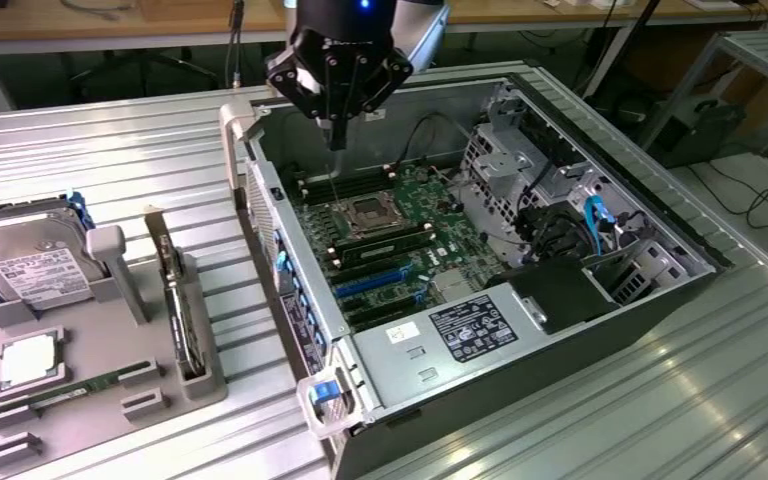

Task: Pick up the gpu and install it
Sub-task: 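Reach for the gpu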

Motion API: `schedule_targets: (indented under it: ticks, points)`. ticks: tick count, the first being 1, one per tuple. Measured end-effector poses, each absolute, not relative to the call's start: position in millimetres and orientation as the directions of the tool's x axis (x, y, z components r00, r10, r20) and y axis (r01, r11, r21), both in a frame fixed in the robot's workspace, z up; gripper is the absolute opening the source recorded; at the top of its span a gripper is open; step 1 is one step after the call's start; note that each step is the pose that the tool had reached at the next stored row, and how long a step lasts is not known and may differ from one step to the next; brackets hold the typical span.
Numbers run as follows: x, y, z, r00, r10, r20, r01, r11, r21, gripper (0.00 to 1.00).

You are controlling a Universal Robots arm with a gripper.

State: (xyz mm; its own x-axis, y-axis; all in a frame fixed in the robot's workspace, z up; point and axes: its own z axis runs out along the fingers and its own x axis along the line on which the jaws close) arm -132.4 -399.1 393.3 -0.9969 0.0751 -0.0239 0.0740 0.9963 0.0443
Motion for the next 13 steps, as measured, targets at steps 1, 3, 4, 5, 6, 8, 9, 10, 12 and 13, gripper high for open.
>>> schedule_targets:
  ticks: [1, 3, 4, 5, 6, 8, 9, 10, 12, 13]
  points:
    - [-132.7, -399.1, 393.3, -0.997, 0.075, -0.024, 0.074, 0.996, 0.044, 0.11]
    - [-134.0, -399.1, 393.2, -0.997, 0.075, -0.023, 0.074, 0.996, 0.044, 0.11]
    - [-134.6, -399.1, 393.2, -0.997, 0.075, -0.023, 0.074, 0.996, 0.044, 0.11]
    - [-135.4, -399.2, 393.2, -0.997, 0.075, -0.023, 0.074, 0.996, 0.044, 0.11]
    - [-135.9, -399.2, 393.2, -0.997, 0.075, -0.023, 0.074, 0.996, 0.044, 0.11]
    - [-136.6, -399.2, 393.2, -0.997, 0.075, -0.023, 0.074, 0.996, 0.044, 0.11]
    - [-137.0, -399.2, 393.1, -0.997, 0.075, -0.023, 0.074, 0.996, 0.044, 0.11]
    - [-137.3, -399.2, 393.2, -0.997, 0.075, -0.022, 0.074, 0.996, 0.044, 0.11]
    - [-138.2, -399.4, 393.1, -0.997, 0.075, -0.022, 0.074, 0.996, 0.044, 0.11]
    - [-138.7, -399.4, 393.1, -0.997, 0.075, -0.022, 0.074, 0.996, 0.044, 0.11]
